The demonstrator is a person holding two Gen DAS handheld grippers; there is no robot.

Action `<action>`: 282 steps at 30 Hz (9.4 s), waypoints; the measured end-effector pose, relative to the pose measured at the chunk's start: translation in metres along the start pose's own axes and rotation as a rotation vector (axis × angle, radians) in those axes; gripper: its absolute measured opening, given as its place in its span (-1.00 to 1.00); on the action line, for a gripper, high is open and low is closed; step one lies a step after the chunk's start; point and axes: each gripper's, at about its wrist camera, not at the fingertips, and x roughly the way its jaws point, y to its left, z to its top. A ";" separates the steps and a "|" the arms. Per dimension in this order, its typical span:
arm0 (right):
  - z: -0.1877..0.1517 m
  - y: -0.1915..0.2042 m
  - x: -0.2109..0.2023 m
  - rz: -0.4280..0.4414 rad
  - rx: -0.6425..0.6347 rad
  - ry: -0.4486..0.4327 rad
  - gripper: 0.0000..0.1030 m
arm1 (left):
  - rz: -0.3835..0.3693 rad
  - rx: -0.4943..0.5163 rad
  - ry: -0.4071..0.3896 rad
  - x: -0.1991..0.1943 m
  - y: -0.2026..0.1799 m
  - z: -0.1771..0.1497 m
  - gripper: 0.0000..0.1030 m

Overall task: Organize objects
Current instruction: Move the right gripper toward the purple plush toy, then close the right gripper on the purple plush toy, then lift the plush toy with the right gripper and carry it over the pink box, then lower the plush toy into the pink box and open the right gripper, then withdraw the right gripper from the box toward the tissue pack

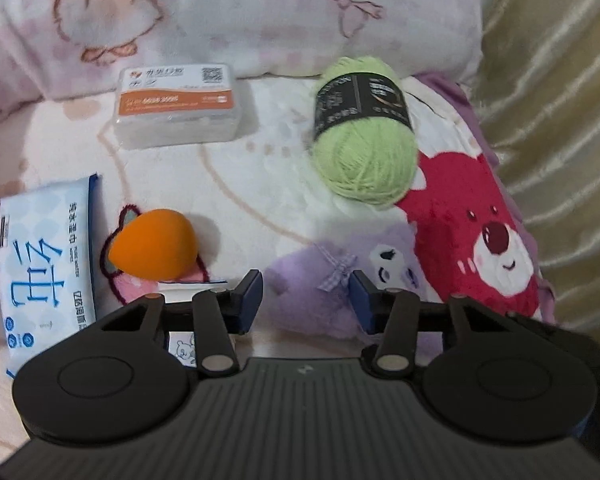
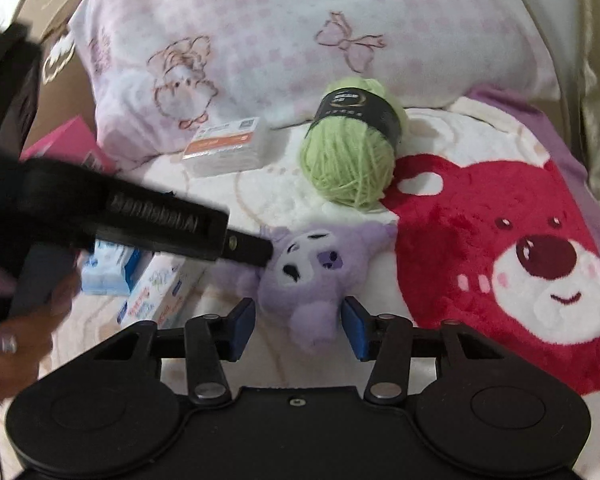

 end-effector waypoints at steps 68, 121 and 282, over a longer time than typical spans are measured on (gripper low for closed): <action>-0.001 0.028 -0.043 0.145 0.071 0.123 -0.08 | -0.058 0.072 0.066 -0.071 0.006 -0.049 -0.38; 0.071 0.243 -0.093 0.307 -0.136 0.197 -0.04 | 0.144 -0.076 0.021 -0.287 0.122 -0.047 -0.38; 0.145 0.221 -0.137 0.243 -0.395 0.156 0.61 | 0.212 0.012 0.022 -0.348 0.113 -0.025 0.63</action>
